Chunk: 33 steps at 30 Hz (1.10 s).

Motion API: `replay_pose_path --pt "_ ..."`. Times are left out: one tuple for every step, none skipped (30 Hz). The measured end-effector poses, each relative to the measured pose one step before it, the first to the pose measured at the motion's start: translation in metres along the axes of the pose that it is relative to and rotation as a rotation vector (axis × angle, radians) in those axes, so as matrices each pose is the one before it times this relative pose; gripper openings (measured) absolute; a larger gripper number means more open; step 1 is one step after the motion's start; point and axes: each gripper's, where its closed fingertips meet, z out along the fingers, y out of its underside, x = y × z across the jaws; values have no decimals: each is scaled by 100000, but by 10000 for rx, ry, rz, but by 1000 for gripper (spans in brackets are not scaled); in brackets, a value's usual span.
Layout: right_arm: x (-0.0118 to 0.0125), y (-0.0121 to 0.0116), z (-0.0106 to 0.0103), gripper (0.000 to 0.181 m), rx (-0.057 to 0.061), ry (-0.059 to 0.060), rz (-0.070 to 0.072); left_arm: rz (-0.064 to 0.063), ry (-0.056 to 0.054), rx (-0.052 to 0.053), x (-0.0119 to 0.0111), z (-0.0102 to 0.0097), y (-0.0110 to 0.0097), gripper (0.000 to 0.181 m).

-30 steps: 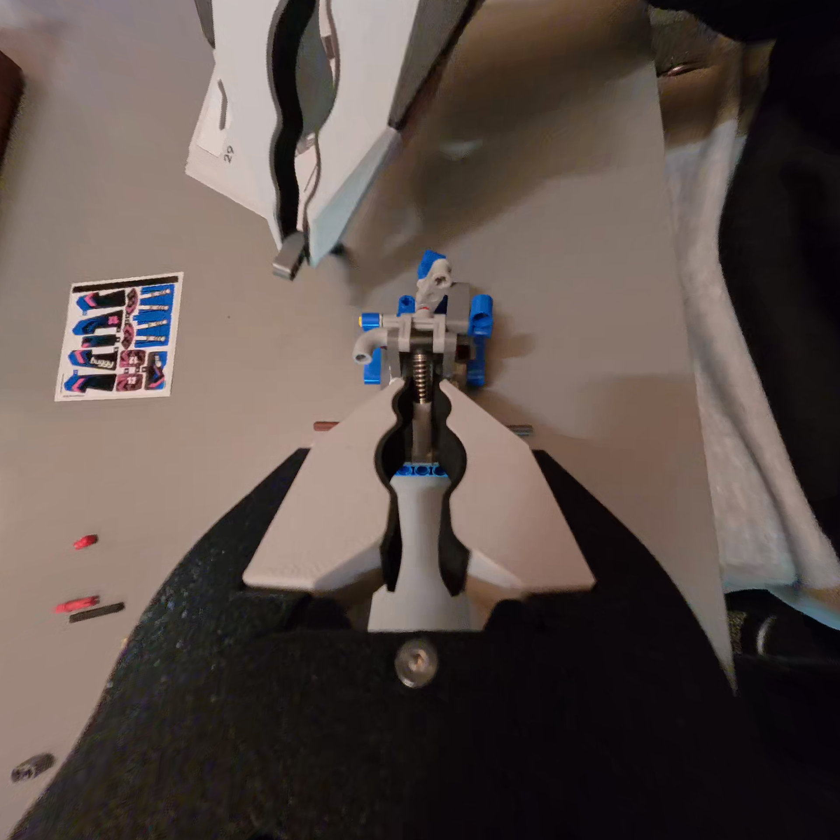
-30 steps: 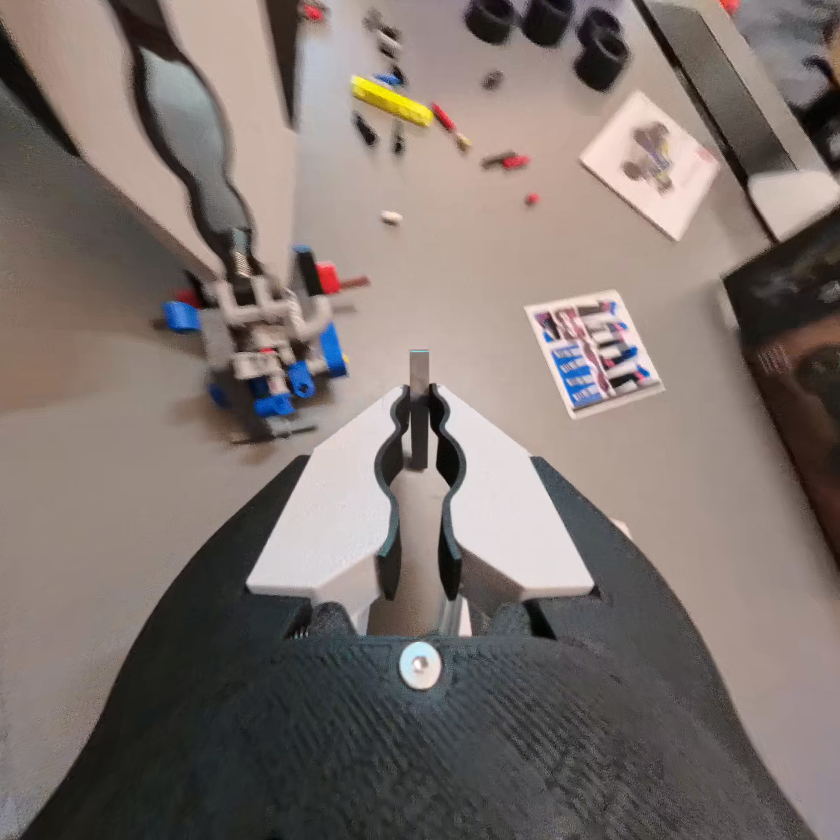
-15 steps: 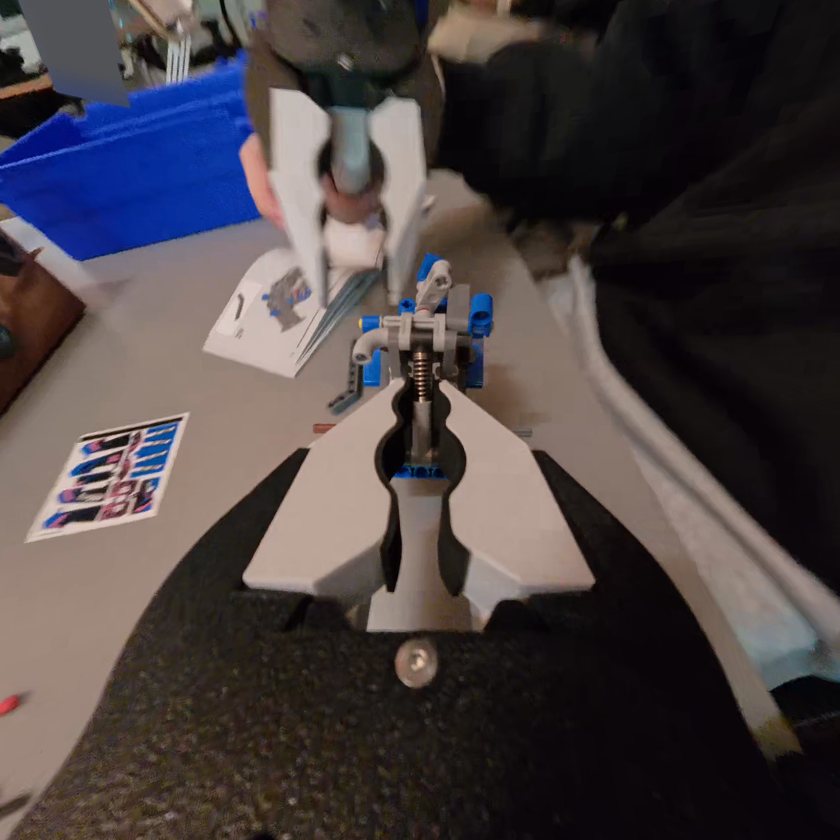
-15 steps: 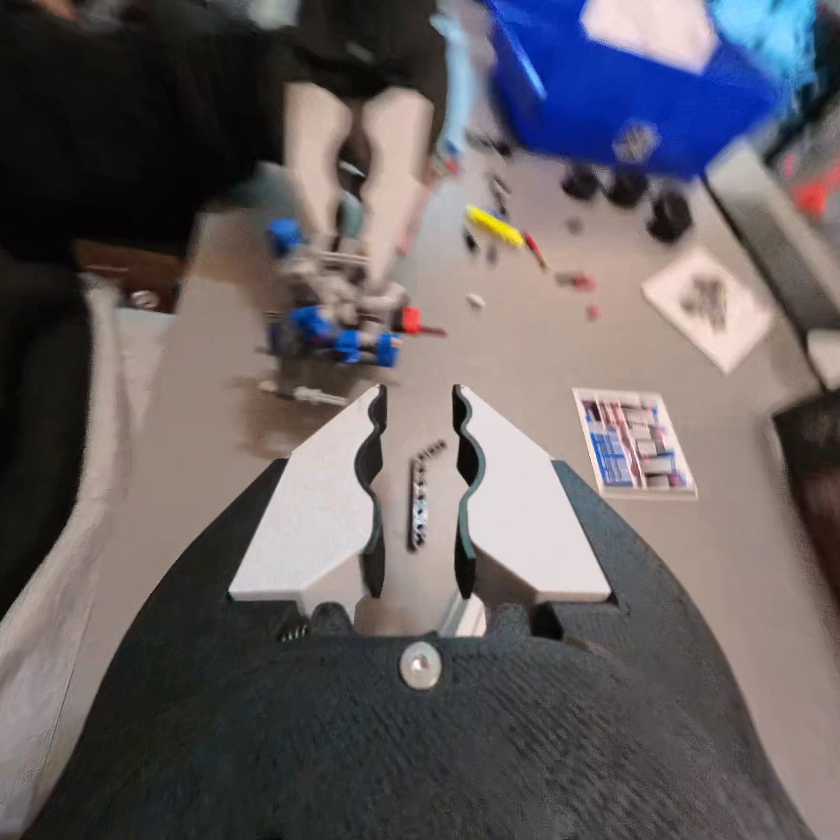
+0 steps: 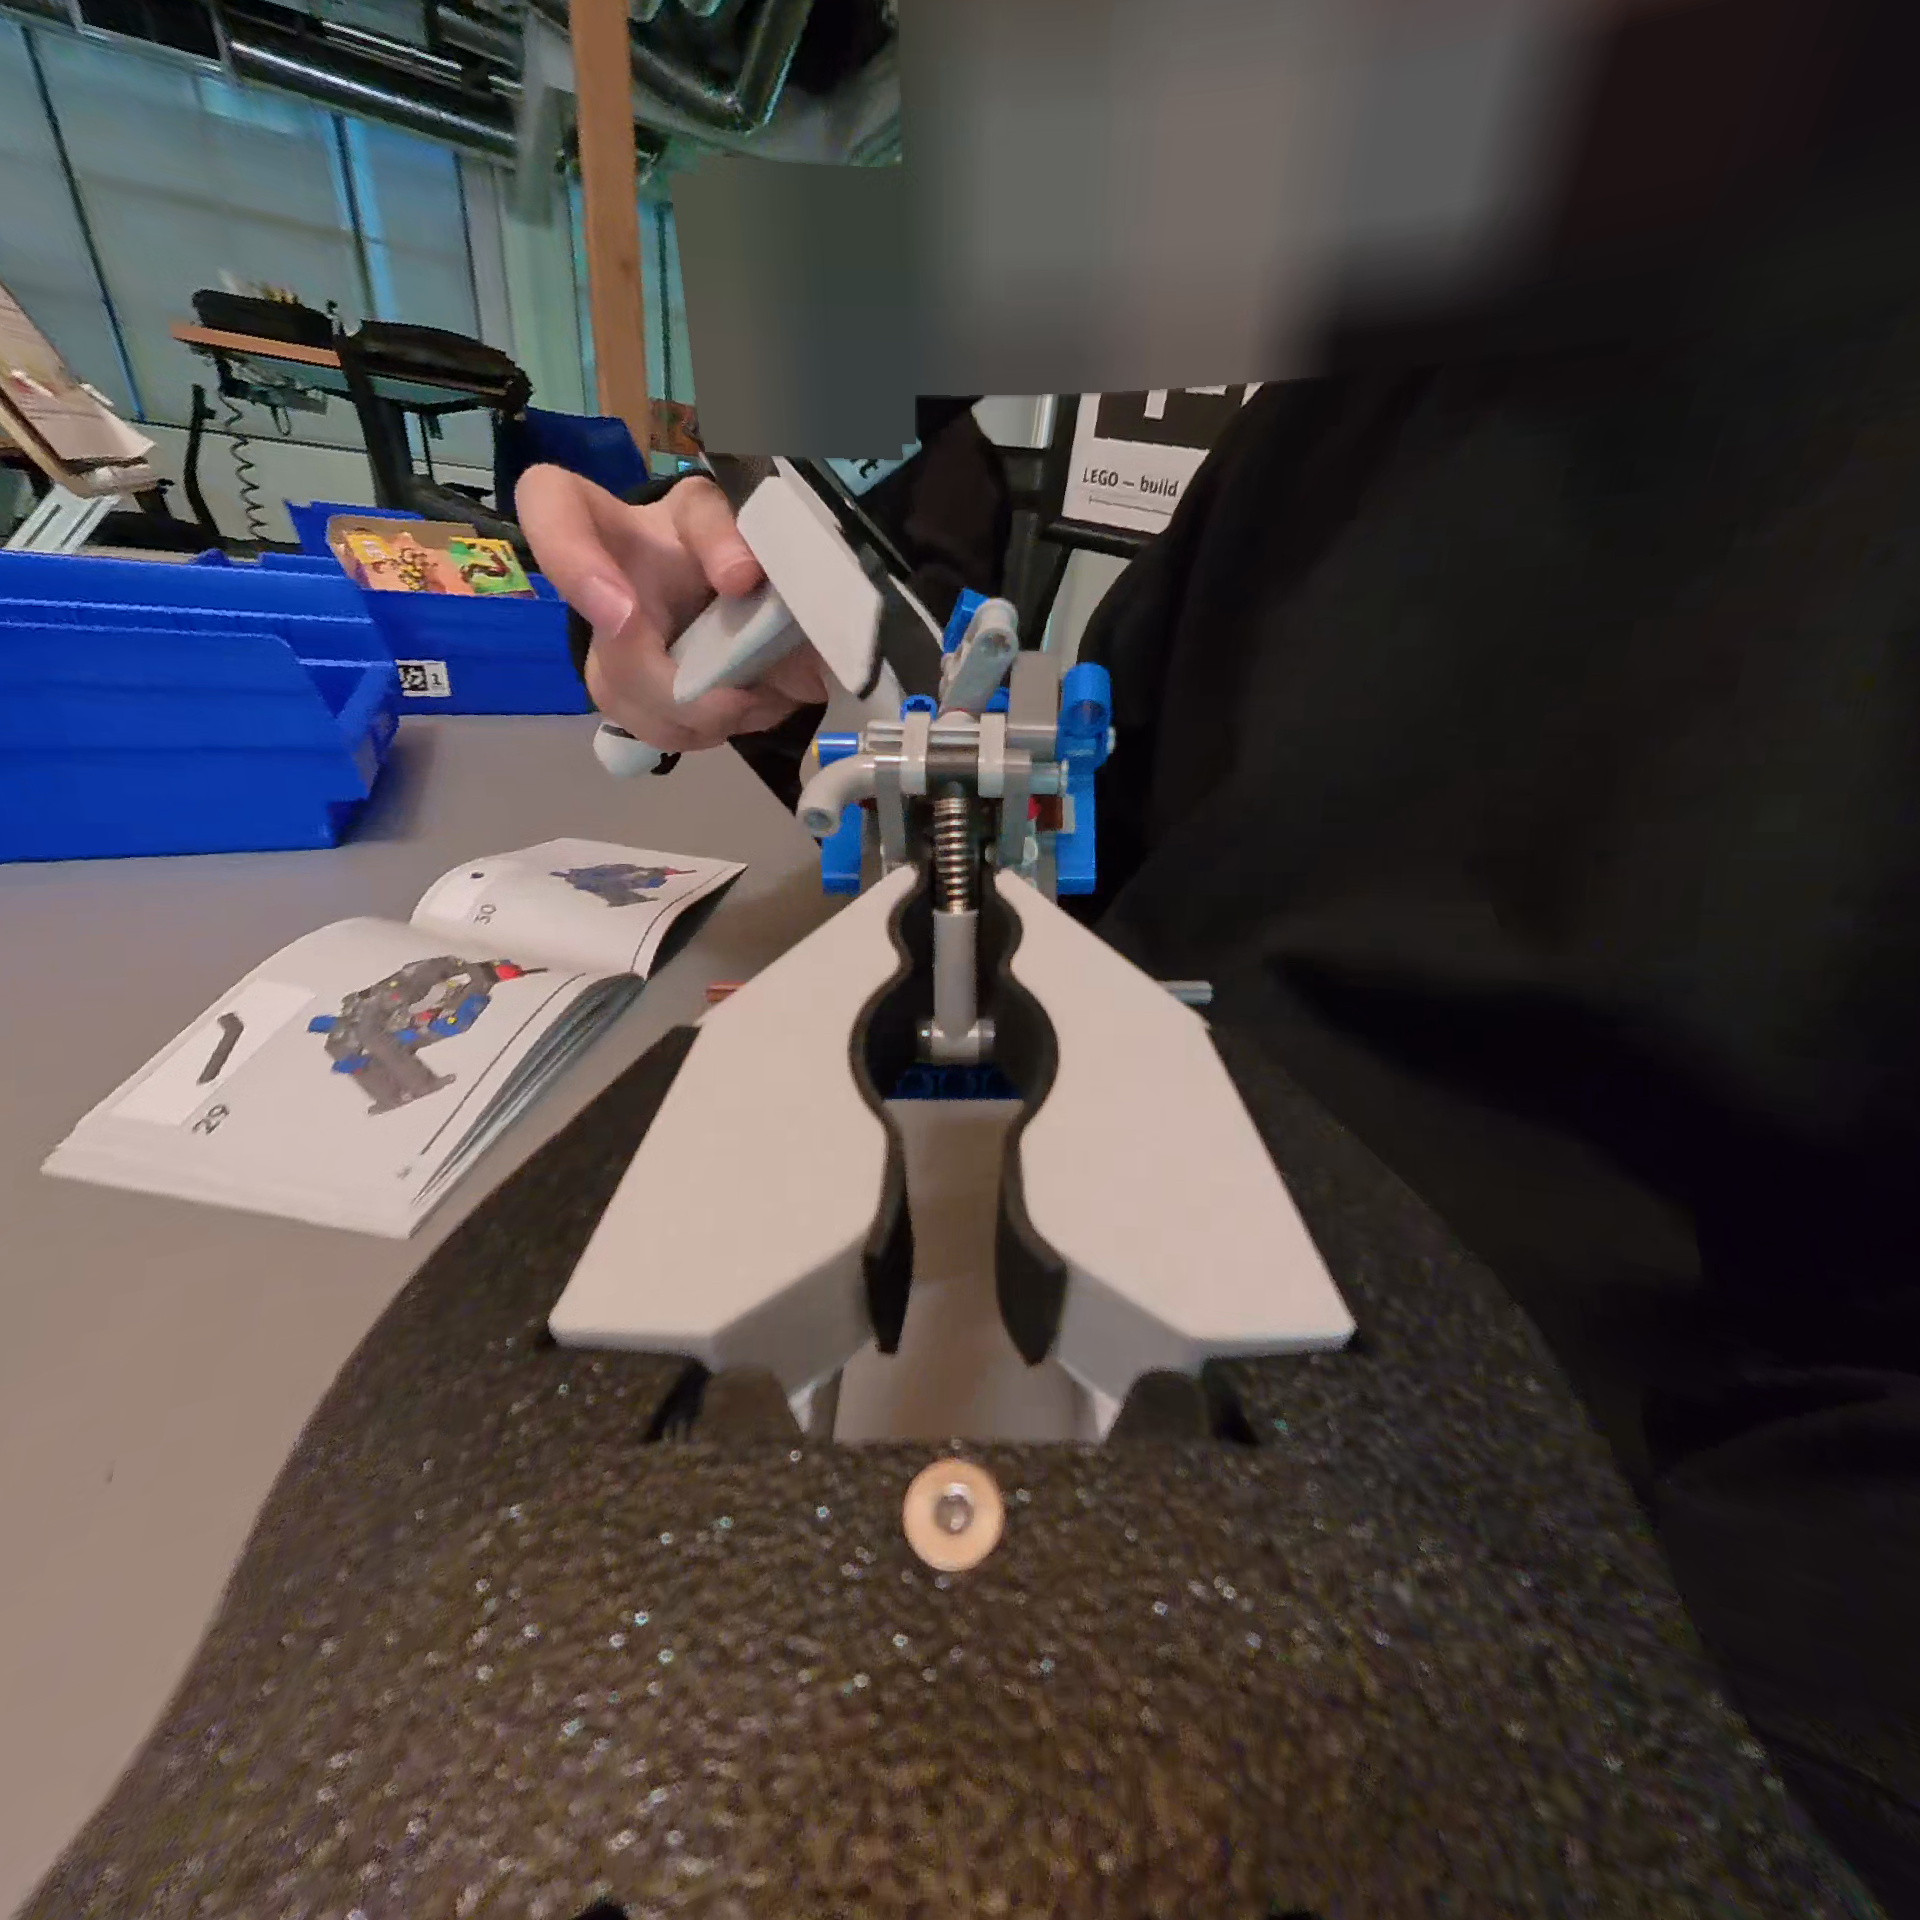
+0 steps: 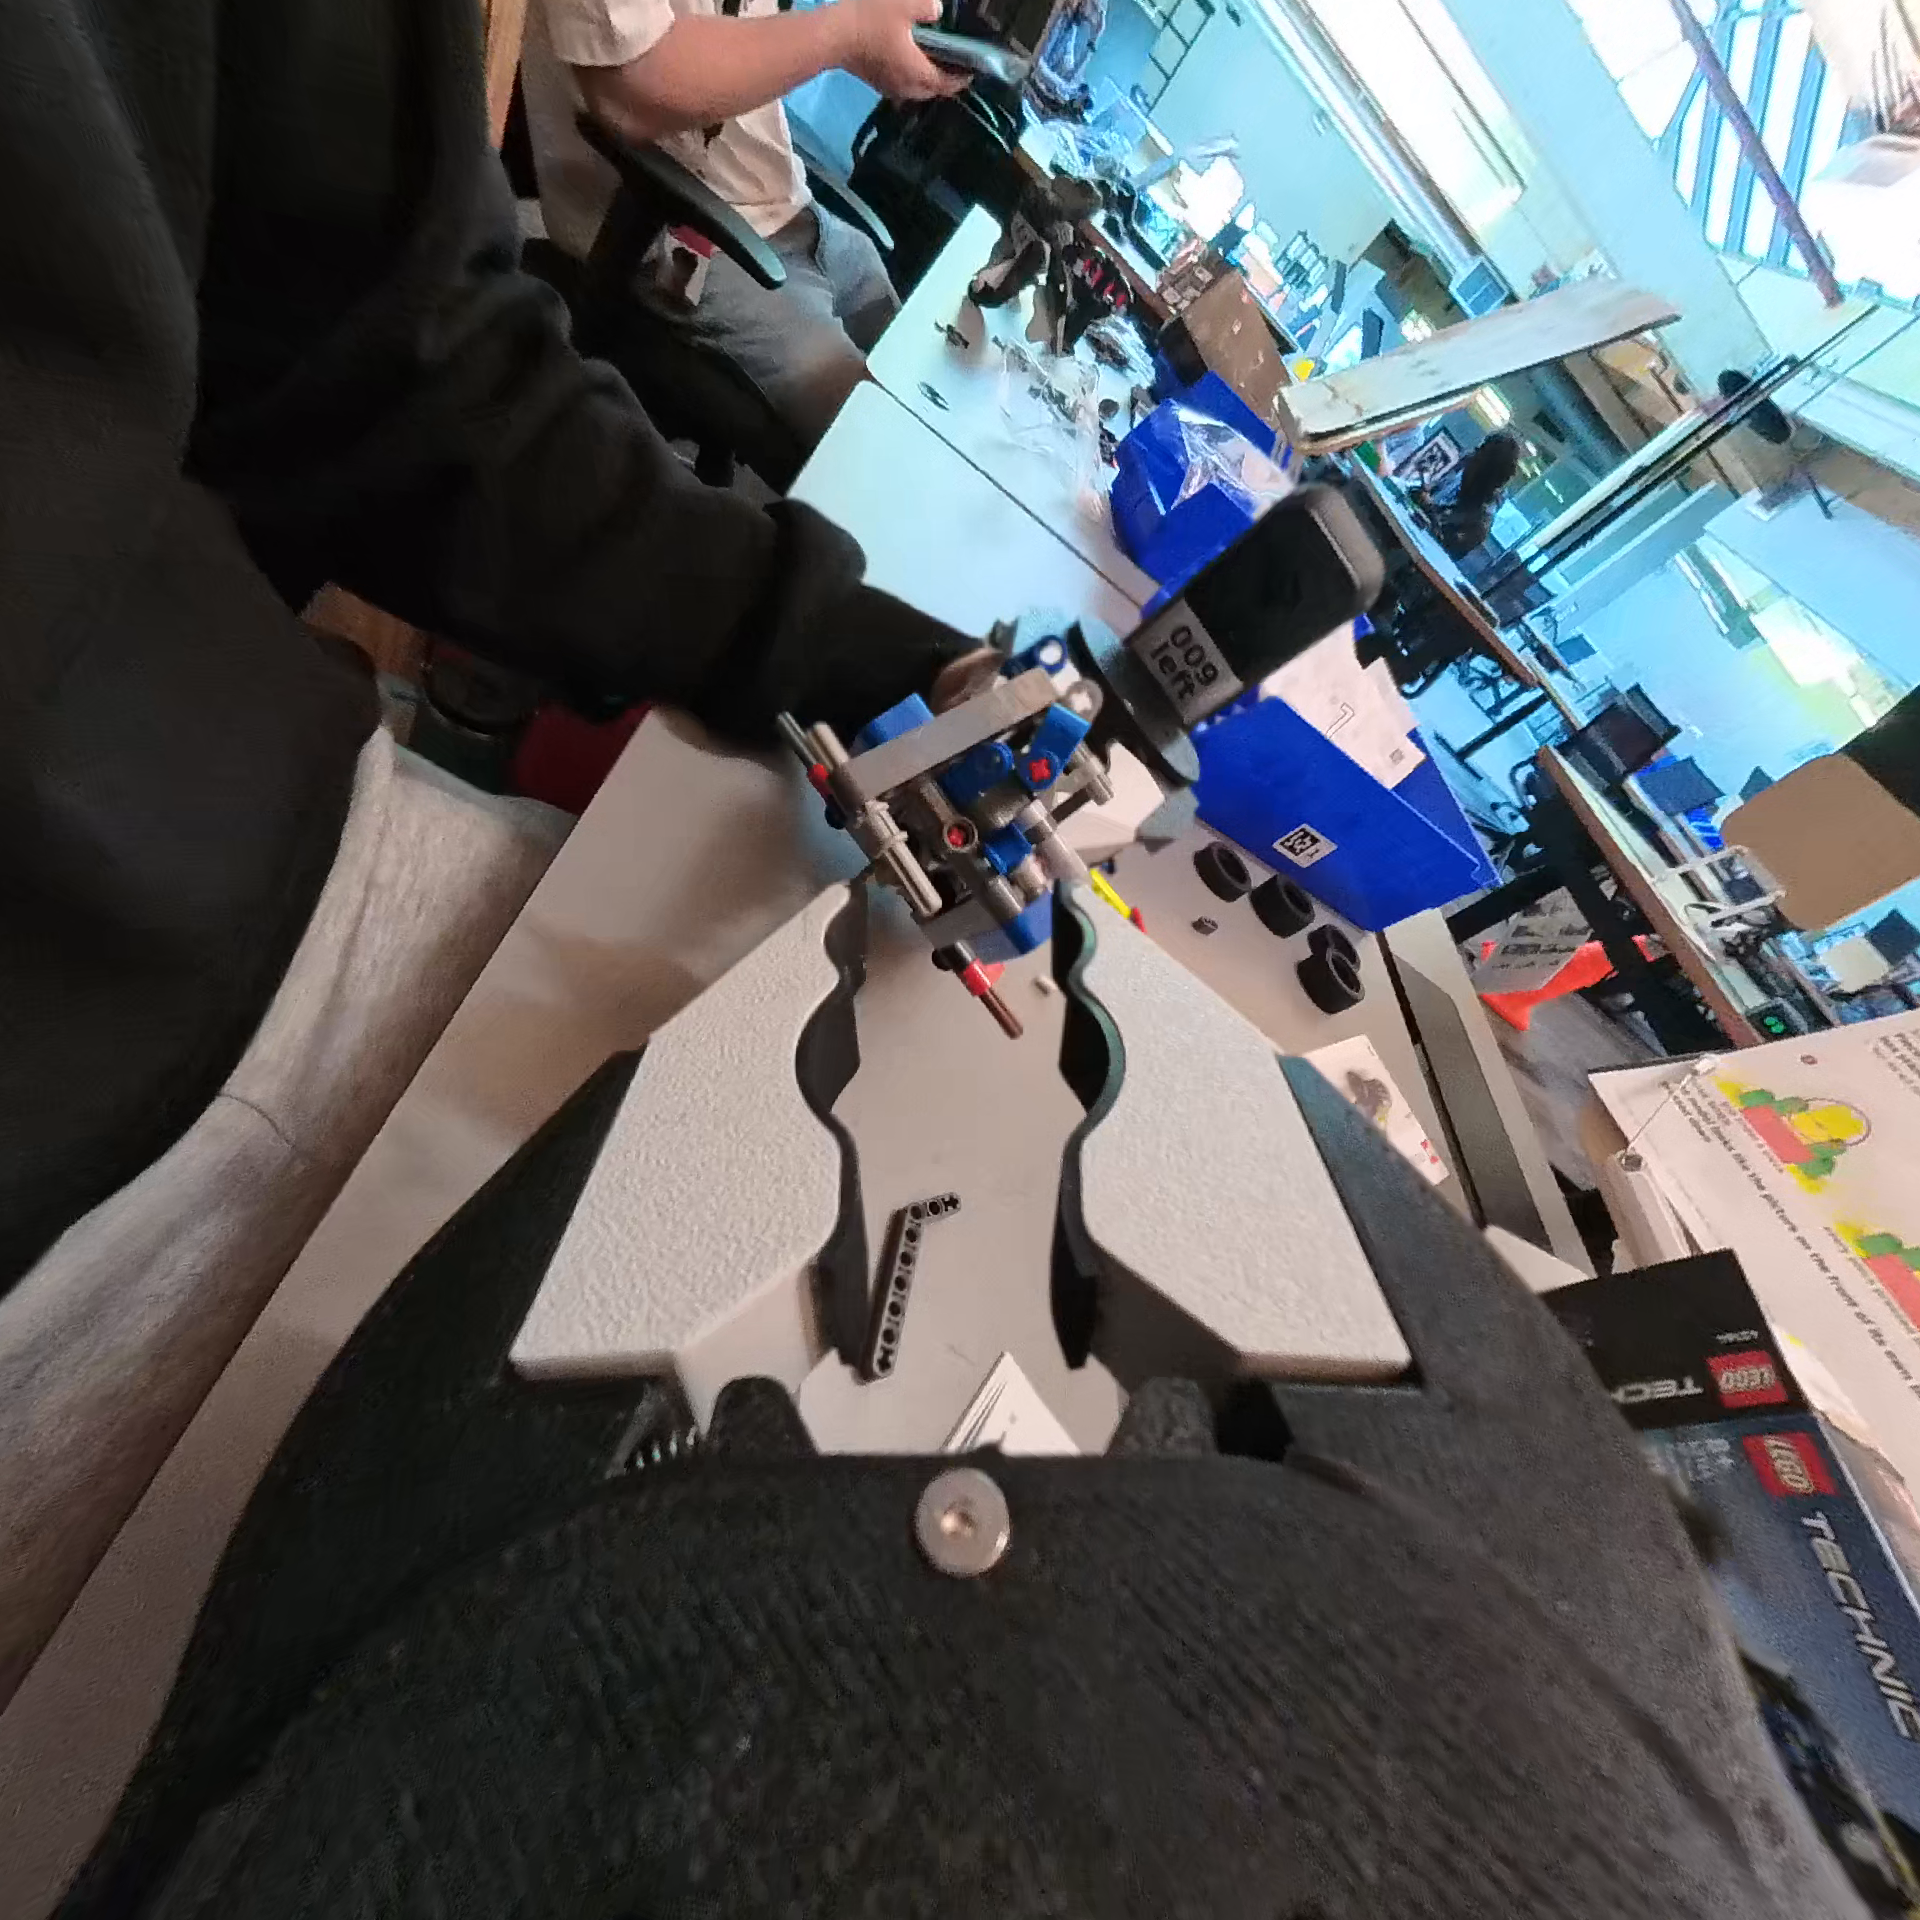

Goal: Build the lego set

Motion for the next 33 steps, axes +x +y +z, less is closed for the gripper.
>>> replay_pose_path --pt "39 43 4 32 -28 62 -198 -59 109 77 -140 240 -135 4" --pt "-39 199 47 29 -107 63 -262 -38 92 116 -134 209 -159 4" --pt "-24 150 80 26 -78 94 -239 -69 65 136 -120 132 -161 4" --pt "337 -73 23 24 61 316 -207 -122 66 142 -68 32 -141 4" --pt "420 -275 -22 22 200 348 -138 -104 76 117 3 38 -117 4" --pt "220 -158 50 22 149 195 -36 -15 52 74 44 48 -59 4" --pt "126 -56 132 21 95 151 -30 11 32 40 57 26 -1 4" --pt "50 -2 160 21 71 142 -102 -33 71 30 117 -8 14 4" --pt "-16 -83 164 21 123 122 -72 -9 70 49 152 -44 -22 4" --pt "6 -167 133 20 158 100 13 9 21 59 127 -83 -47 4" --pt "40 -102 93 19 98 90 -4 -24 -28 25 41 -117 2 4" --pt "-1 123 23 18 -62 29 -77 -60 -59 -33 -28 -132 100 4" --pt "-40 266 -40 18 -179 -48 -96 -51 -69 -46 -57 -126 141 4" --pt "113 252 -65 21 -170 39 -48 -23 -24 -19 9 -86 70 5" --pt "242 87 -57 28 -35 135 5 7 25 14 86 -32 4 4" --pt "169 -70 -31 30 90 111 -2 17 45 42 102 2 -75 4" --pt "-53 -195 47 29 153 -2 48 6 68 15 124 33 -52 4" --pt "-271 -236 130 28 148 -149 97 -29 50 -41 71 48 68 4" --pt "-369 -233 191 26 102 -178 28 -30 23 -54 13 62 106 4" --pt "-245 -159 226 25 32 -78 -68 -24 49 11 63 40 7 4" --pt "-256 -118 193 24 12 -95 -89 6 81 60 152 -39 -101 4" --pt "33 -208 95 23 83 65 6 88 -4 101 107 -86 -190 4" --pt "127 -80 27 22 8 80 9 94 -68 113 -9 -85 -196 5" --pt "141 3 25 22 -31 93 -43 10 -12 102 17 -53 -151 5" --pt "67 -61 36 22 6 79 -82 -5 43 108 70 -25 -172 5" --pt "93 -147 40 21 56 109 -64 45 51 162 112 -30 -269 5" --pt "115 -190 53 21 90 145 -37 50 50 129 105 -42 -223 5" --pt "34 -154 77 21 67 92 -19 5 31 36 69 -51 -55 4" --pt "-23 -19 63 21 -16 31 -11 12 -9 -2 21 -42 -1 4" --pt "-25 23 33 21 -54 5 -19 35 -26 -24 2 -20 32 5" --pt "-39 33 -8 21 -50 -51 24 34 -4 -31 21 22 52 5" --pt "-42 -15 -19 21 -17 -65 34 21 6 -18 10 43 32 5" --pt "7 -21 -43 21 -13 -6 -57 2 11 3 -4 28 0 5"
